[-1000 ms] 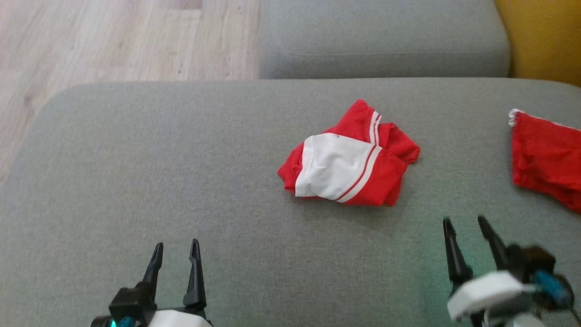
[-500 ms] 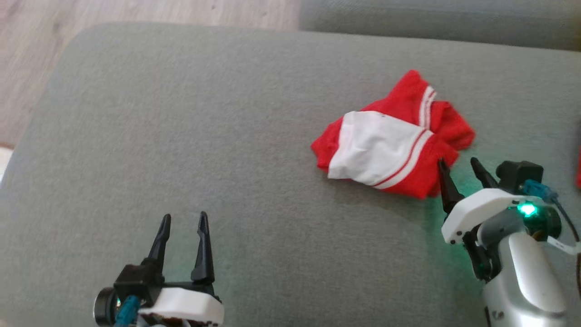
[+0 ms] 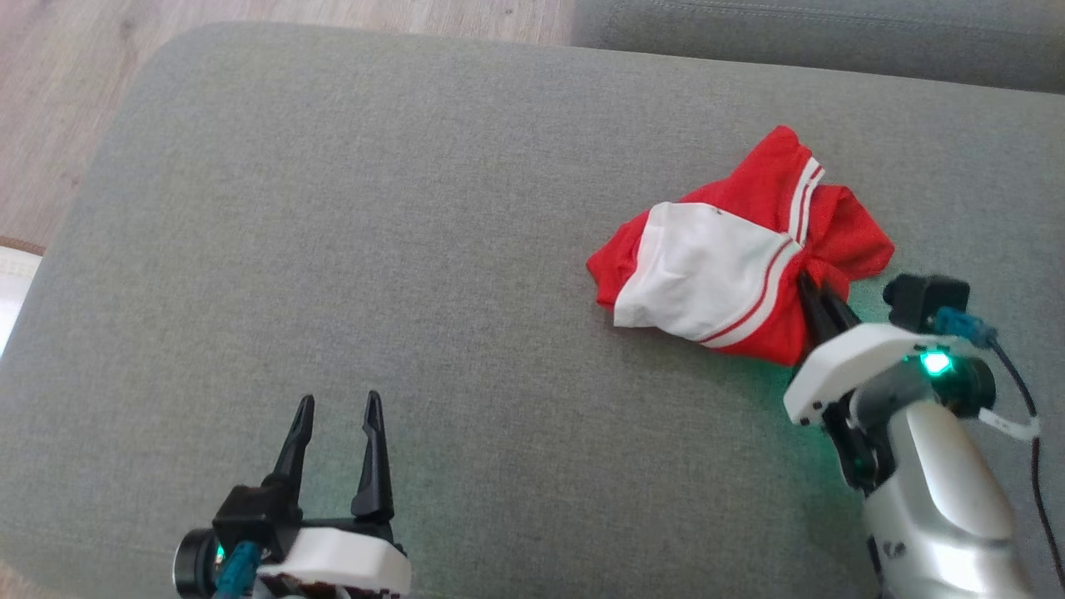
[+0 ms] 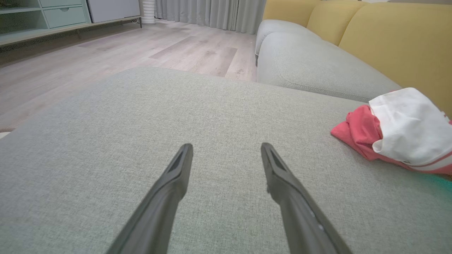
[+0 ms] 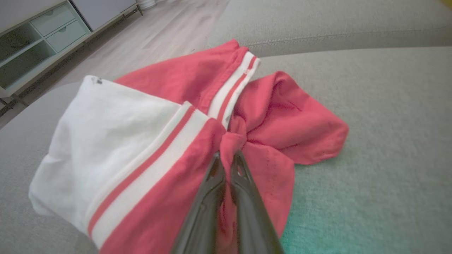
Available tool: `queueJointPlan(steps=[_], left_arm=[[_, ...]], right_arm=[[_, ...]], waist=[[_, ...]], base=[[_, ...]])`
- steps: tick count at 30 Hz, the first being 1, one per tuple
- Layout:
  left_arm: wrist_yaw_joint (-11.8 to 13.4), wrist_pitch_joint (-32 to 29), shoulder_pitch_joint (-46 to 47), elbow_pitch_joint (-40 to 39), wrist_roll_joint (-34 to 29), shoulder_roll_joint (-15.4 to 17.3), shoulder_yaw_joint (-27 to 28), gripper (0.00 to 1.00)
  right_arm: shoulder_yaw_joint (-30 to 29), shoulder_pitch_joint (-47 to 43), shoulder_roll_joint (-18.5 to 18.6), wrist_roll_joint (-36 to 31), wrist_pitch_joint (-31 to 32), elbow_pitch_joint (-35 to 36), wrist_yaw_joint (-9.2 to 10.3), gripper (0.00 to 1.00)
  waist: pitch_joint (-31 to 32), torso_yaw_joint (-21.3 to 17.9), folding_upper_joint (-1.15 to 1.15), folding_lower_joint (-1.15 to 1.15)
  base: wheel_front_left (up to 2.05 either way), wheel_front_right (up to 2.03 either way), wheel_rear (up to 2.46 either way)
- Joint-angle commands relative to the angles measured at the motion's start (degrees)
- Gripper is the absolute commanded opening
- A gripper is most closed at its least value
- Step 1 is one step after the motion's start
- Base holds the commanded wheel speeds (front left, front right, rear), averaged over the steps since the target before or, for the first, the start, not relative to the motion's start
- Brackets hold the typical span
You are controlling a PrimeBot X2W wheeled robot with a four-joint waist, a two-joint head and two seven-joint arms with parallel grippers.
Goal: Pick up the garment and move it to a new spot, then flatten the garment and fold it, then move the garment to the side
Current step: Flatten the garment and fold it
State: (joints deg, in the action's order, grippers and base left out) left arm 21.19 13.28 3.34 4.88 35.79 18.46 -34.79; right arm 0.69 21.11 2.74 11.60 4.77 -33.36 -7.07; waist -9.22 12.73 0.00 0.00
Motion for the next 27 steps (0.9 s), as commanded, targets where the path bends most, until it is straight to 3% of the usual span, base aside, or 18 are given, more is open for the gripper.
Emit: queueJointPlan(steps=[1, 6, 14, 20, 26, 27], left_arm=[[0.26, 0.79, 2.69, -1.32, -0.52, 0.38, 2.12, 1.0], [0.07, 0.86, 2.82, -1.03, -0.5, 0.18, 1.9, 1.0], [-0.19, 1.0, 3.49, -0.76, -0.48, -0.85, 1.49, 1.0], [-0.82, 1.21, 4.51, -0.11, -0.54, -2.05, 1.29, 1.0], [-1.38, 1.36, 5.0, 0.6, -0.84, -3.21, 0.73, 1.0], [-1.44, 1.39, 4.98, 0.76, -0.86, -3.36, 0.73, 1.0]], right_arm=[[2.12, 3.74, 0.14, 0.2, -1.15, 2.11, -0.42, 0.0], [5.76, 7.07, 0.14, 0.58, -2.09, 4.46, -0.42, 0.0], [18.21, 15.48, 0.14, 4.96, -0.88, 7.81, -0.42, 0.0], [31.0, 24.09, 0.14, 6.86, 0.46, 6.15, -0.42, 0.0], [38.15, 29.74, 0.14, 7.55, -0.19, -0.04, -0.42, 0.0], [38.57, 30.33, 0.14, 7.24, -0.74, -1.56, -0.42, 0.19]], waist=[[0.12, -0.16, 0.0, 0.0], [0.49, -0.14, 0.0, 0.0], [0.4, 1.96, 0.0, 0.0], [-0.21, 6.98, 0.0, 0.0], [-1.46, 12.68, 0.0, 0.0], [-1.65, 13.33, 0.0, 0.0]], base=[[0.0, 0.0, 0.0], [0.0, 0.0, 0.0], [0.0, 0.0, 0.0], [0.0, 0.0, 0.0], [0.0, 0.0, 0.0], [0.0, 0.0, 0.0]])
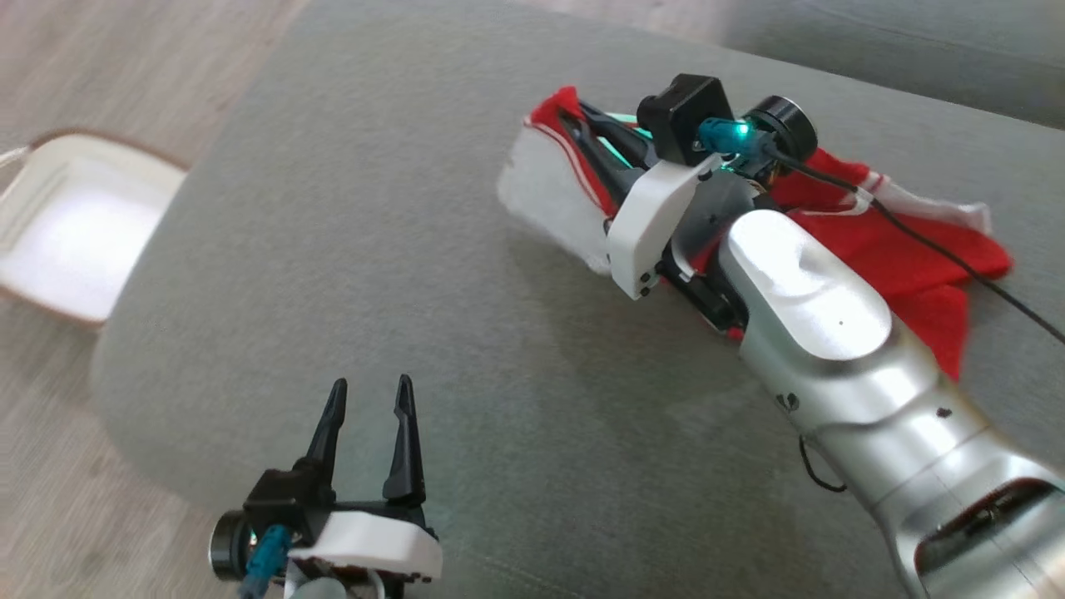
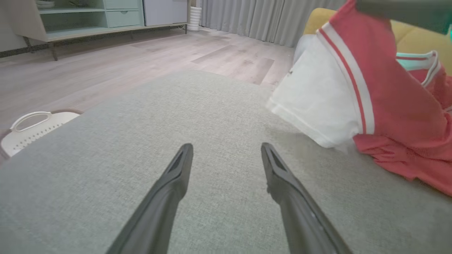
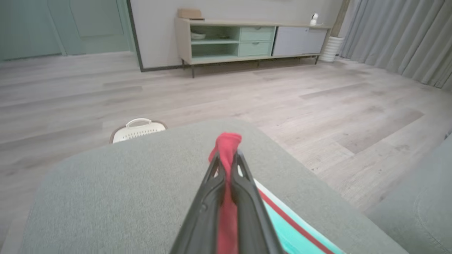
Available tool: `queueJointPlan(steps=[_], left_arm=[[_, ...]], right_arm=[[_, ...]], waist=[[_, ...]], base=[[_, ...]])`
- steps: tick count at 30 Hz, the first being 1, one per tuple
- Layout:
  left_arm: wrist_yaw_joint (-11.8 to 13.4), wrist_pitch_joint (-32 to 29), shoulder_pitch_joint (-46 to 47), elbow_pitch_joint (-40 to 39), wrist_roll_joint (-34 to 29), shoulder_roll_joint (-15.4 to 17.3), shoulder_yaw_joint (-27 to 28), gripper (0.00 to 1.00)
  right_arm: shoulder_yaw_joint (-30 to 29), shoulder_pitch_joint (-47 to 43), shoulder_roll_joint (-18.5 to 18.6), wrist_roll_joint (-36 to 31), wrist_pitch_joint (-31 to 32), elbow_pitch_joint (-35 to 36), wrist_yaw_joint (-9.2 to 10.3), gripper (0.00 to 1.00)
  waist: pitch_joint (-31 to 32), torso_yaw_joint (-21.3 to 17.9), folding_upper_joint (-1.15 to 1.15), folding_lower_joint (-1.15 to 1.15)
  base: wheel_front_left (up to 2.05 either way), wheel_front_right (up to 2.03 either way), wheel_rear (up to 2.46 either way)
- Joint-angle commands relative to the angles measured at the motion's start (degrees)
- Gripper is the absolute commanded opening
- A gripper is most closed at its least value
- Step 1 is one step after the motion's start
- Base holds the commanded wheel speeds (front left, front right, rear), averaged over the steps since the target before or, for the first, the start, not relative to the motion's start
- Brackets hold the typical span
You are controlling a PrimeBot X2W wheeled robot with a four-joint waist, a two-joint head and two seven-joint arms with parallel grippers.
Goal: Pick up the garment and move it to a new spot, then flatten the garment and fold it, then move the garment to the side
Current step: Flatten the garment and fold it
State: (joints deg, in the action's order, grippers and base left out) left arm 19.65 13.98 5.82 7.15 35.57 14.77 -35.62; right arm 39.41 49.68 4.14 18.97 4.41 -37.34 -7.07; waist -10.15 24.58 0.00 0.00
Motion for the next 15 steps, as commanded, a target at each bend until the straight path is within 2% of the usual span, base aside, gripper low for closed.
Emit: queueJointPlan(steps=[1, 2, 5, 9, 15], left_arm=[[0.02, 0.71, 2.46, -1.33, -0.65, 0.18, 1.59, 1.0], [-0.06, 0.74, 2.41, -1.17, -0.67, 0.05, 1.63, 1.0], [-0.15, 0.82, 2.12, -0.9, -0.74, -0.27, 1.94, 1.0], [-0.25, 0.9, 1.62, -0.67, -0.87, -0.42, 2.57, 1.0], [-0.23, 0.95, 0.95, -0.82, -1.53, 0.29, 3.29, 1.0]], right_arm=[[0.54, 2.12, -1.26, -0.23, -0.7, 0.93, -0.42, 0.7], [0.99, 2.43, -1.26, -0.17, -1.44, -0.28, -0.42, 1.0], [1.68, 2.67, -1.26, 1.6, -3.67, -2.72, -0.42, 1.0], [2.63, 3.73, -1.26, 1.82, -6.4, -4.98, -0.42, 1.0], [-0.81, 3.03, -1.25, 0.68, -10.49, -8.95, -0.42, 1.0]], waist=[[-0.86, 2.01, 0.0, 0.0], [-0.97, 2.38, 0.0, 0.0], [-1.19, 2.56, 0.0, 0.0], [-0.9, 0.54, 0.0, 0.0], [1.39, -5.97, 0.0, 0.0]], base=[[0.0, 0.0, 0.0], [0.0, 0.0, 0.0], [0.0, 0.0, 0.0], [0.0, 0.0, 0.0], [0.0, 0.0, 0.0]])
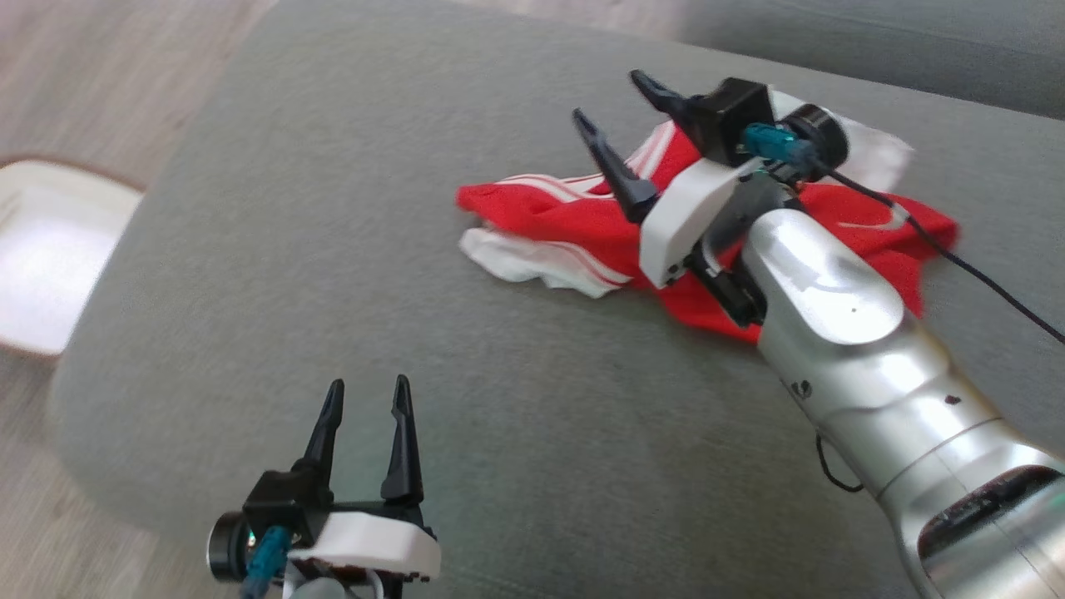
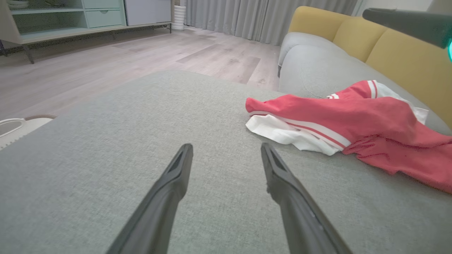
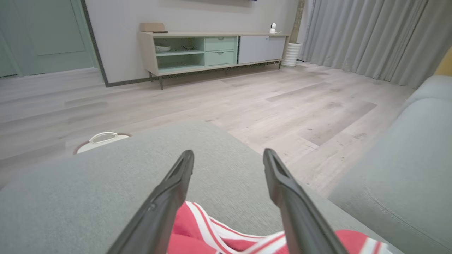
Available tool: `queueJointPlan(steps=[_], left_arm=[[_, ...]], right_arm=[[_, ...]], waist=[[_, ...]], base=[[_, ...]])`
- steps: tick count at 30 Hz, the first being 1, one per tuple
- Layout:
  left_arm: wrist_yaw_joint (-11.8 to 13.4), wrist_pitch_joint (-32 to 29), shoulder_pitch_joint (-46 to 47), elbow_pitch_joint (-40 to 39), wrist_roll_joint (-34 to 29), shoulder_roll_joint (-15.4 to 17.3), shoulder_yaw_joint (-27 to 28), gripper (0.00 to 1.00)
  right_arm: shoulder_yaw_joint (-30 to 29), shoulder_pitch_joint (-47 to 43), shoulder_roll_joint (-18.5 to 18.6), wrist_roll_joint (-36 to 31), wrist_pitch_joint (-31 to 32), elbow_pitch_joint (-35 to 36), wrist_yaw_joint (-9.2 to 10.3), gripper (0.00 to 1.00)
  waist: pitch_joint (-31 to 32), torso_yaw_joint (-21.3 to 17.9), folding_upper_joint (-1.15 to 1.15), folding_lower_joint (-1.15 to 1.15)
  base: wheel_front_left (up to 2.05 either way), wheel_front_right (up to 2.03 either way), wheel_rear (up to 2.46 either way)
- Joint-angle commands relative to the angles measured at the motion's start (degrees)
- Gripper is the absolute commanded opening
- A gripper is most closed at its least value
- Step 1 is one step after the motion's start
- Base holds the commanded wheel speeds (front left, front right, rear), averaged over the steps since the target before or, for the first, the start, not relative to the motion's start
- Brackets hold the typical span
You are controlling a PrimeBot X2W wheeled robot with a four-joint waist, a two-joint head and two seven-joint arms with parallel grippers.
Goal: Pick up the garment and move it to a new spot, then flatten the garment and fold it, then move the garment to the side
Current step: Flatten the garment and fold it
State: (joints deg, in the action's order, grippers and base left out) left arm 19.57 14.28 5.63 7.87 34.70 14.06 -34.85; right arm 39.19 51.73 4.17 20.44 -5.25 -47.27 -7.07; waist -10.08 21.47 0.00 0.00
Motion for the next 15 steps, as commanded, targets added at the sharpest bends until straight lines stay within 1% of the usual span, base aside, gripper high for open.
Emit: queueJointPlan(steps=[1, 4, 7, 11, 15], left_arm=[[-0.14, 0.66, 1.11, -1.67, -0.77, 1.16, 2.53, 1.0], [0.02, 0.51, 1.04, -2.13, -0.99, 1.68, 2.51, 1.0], [0.42, 0.16, 0.99, -2.9, -1.16, 2.26, 2.62, 1.0], [0.87, -0.27, 1.07, -4.09, -1.33, 3.05, 2.87, 1.0], [1.07, -0.51, 1.39, -4.99, -1.45, 3.45, 2.94, 1.0]], right_arm=[[-1.26, 0.54, -1.26, -1.21, -1.14, 0.34, -0.42, 1.0], [-3.21, -1.53, -0.74, -1.97, -1.86, -1.24, -0.42, 1.0], [-5.83, -3.82, 0.75, -2.68, -2.33, -2.45, -0.42, 1.0], [-9.14, -6.95, 3.76, -3.79, -2.33, -3.69, -0.42, 1.0], [-11.76, -9.6, 7.09, -4.83, -0.84, -4.66, -0.42, 1.0]], waist=[[1.53, -3.74, 0.0, 0.0], [2.13, -6.17, 0.0, 0.0], [2.21, -8.14, 0.0, 0.0], [1.57, -9.85, 0.0, 0.0], [0.56, -10.44, 0.0, 0.0]], base=[[0.0, 0.0, 0.0], [0.0, 0.0, 0.0], [0.0, 0.0, 0.0], [0.0, 0.0, 0.0], [0.0, 0.0, 0.0]])
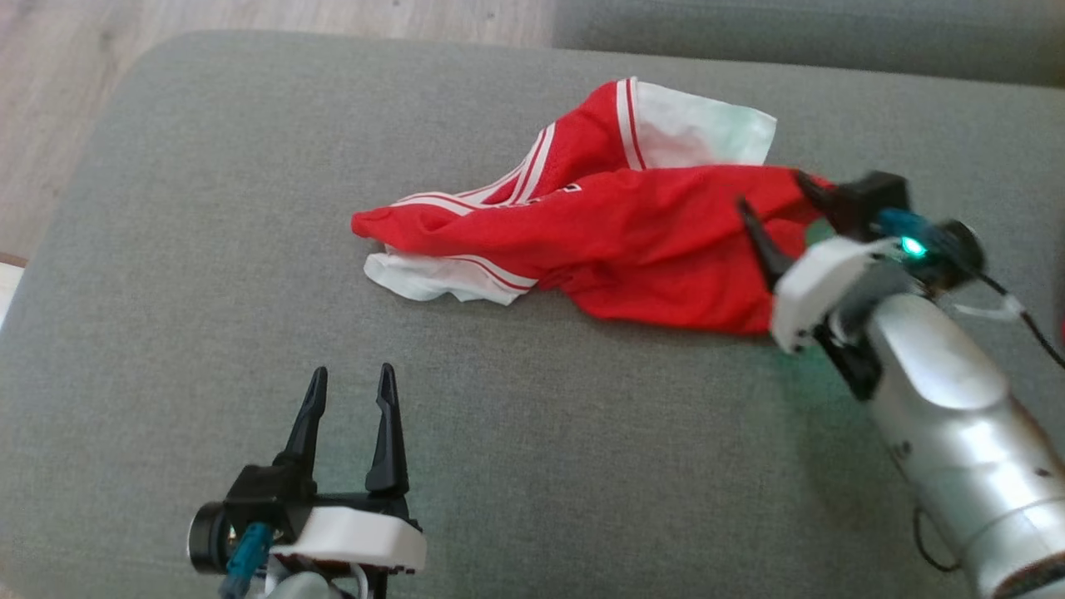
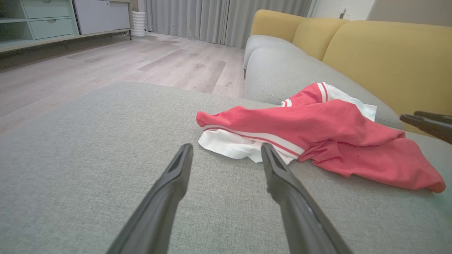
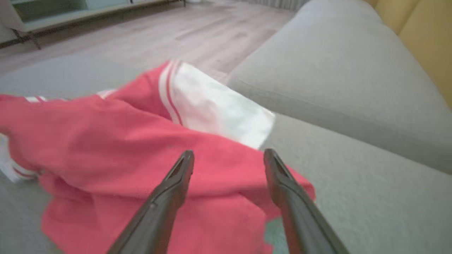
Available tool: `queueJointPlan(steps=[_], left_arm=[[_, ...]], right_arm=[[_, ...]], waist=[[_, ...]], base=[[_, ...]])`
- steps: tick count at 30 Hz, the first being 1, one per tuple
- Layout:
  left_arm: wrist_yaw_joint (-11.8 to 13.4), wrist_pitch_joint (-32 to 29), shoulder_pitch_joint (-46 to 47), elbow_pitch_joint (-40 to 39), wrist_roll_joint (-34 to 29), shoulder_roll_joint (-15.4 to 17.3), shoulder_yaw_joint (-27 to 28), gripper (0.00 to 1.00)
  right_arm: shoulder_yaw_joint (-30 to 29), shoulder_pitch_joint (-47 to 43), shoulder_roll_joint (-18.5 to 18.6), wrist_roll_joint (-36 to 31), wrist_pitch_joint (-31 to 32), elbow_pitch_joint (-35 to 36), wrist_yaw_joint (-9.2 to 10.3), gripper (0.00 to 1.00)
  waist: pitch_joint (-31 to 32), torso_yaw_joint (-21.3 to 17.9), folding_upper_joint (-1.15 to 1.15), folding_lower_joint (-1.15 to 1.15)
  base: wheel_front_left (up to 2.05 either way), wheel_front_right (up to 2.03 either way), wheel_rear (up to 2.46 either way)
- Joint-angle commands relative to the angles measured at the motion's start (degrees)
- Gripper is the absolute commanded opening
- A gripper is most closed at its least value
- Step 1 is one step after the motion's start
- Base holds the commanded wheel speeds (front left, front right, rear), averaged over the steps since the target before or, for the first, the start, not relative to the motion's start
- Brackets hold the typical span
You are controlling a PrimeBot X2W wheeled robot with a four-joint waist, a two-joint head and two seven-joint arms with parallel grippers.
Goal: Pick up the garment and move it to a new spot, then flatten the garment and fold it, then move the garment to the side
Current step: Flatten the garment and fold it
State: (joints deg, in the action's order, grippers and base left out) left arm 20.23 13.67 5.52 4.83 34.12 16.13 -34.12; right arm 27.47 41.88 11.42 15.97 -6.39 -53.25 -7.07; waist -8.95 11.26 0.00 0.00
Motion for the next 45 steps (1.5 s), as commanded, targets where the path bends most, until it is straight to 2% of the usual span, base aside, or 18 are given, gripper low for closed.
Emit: queueJointPlan(steps=[1, 5, 11, 12, 13, 14, 15, 25, 29, 33, 37, 40, 44, 45], left_arm=[[0.41, 0.09, 1.5, -1.95, -0.87, 1.38, 2.2, 1.0], [0.53, -0.06, 1.75, -2.3, -0.93, 1.38, 2.01, 1.0], [0.49, -0.17, 2.57, -2.0, -0.96, 1.12, 1.78, 1.0], [0.52, -0.16, 2.67, -1.95, -0.95, 1.09, 1.8, 1.0], [0.6, -0.14, 2.72, -1.9, -0.94, 1.1, 1.87, 1.0], [0.65, -0.12, 2.73, -1.86, -0.92, 1.12, 1.93, 1.0], [0.64, -0.1, 2.73, -1.82, -0.88, 1.14, 1.95, 1.0], [1.76, -0.41, 2.0, -2.95, -0.85, 2.76, 2.96, 1.0], [2.1, -0.9, 1.66, -3.58, -0.86, 2.99, 2.71, 1.0], [2.62, -1.18, 1.07, -4.19, -0.77, 3.44, 2.89, 1.0], [3.01, -1.39, 0.66, -4.79, -0.67, 3.88, 3.09, 1.0], [3.26, -1.49, 0.53, -5.24, -0.6, 4.2, 3.31, 1.0], [3.43, -1.57, 0.39, -5.67, -0.51, 4.52, 3.45, 1.0], [3.43, -1.57, 0.39, -5.67, -0.51, 4.52, 3.45, 1.0]], right_arm=[[-0.04, 0.25, -0.16, -0.36, 0.3, 1.32, -0.42, 1.0], [-1.83, -1.04, 1.96, -0.86, 2.98, 0.83, -0.42, 1.0], [-0.23, -2.54, 1.81, 2.73, 9.6, 1.68, -0.42, 1.0], [0.22, -2.71, 1.96, 3.56, 10.47, 2.14, -0.42, 0.92], [0.6, -2.82, 2.2, 4.26, 11.09, 2.68, -0.42, 0.54], [0.96, -2.88, 2.42, 4.89, 11.4, 3.4, -0.42, 0.33], [1.13, -2.9, 2.78, 5.43, 11.45, 4.13, -0.42, 0.0], [-1.38, -1.93, 6.74, 4.52, 7.81, 12.9, -0.42, 0.0], [-1.26, -3.7, 9.63, 2.6, 7.34, 19.5, -0.42, 0.0], [-2.7, -9.59, 11.68, 1.0, 8.11, 27.9, -0.42, 0.0], [-5.86, -19.76, 11.0, 0.05, 9.29, 36.91, -0.42, 0.0], [-8.89, -28.22, 9.04, -1.74, 10.6, 42.36, -0.42, 0.0], [-12.51, -37.37, 5.12, -4.19, 11.6, 46.43, -0.42, 0.0], [-12.51, -37.37, 5.12, -4.19, 11.6, 46.43, -0.42, 0.0]], waist=[[-0.56, -0.23, 0.0, 0.0], [-1.63, 0.05, 0.0, 0.0], [-2.62, 1.58, 0.0, 0.0], [-2.67, 1.83, 0.0, 0.0], [-2.71, 2.01, 0.0, 0.0], [-2.71, 2.16, 0.0, 0.0], [-2.67, 2.32, 0.0, 0.0], [-1.39, 0.81, 0.0, 0.0], [-0.65, -0.52, 0.0, 0.0], [-0.22, -2.12, 0.0, 0.0], [0.13, -3.66, 0.0, 0.0], [0.35, -4.83, 0.0, 0.0], [0.44, -6.43, 0.0, 0.0], [0.44, -6.43, 0.0, 0.0]], base=[[0.0, 0.0, 0.0], [0.0, 0.0, 0.0], [0.0, 0.0, 0.0], [0.0, 0.0, 0.0], [0.0, 0.0, 0.0], [0.0, 0.0, 0.0], [0.0, 0.0, 0.0], [0.0, 0.0, 0.0], [0.0, 0.0, 0.0], [0.0, 0.0, 0.0], [0.0, 0.0, 0.0], [0.0, 0.0, 0.0], [0.0, 0.0, 0.0], [0.0, 0.0, 0.0]])
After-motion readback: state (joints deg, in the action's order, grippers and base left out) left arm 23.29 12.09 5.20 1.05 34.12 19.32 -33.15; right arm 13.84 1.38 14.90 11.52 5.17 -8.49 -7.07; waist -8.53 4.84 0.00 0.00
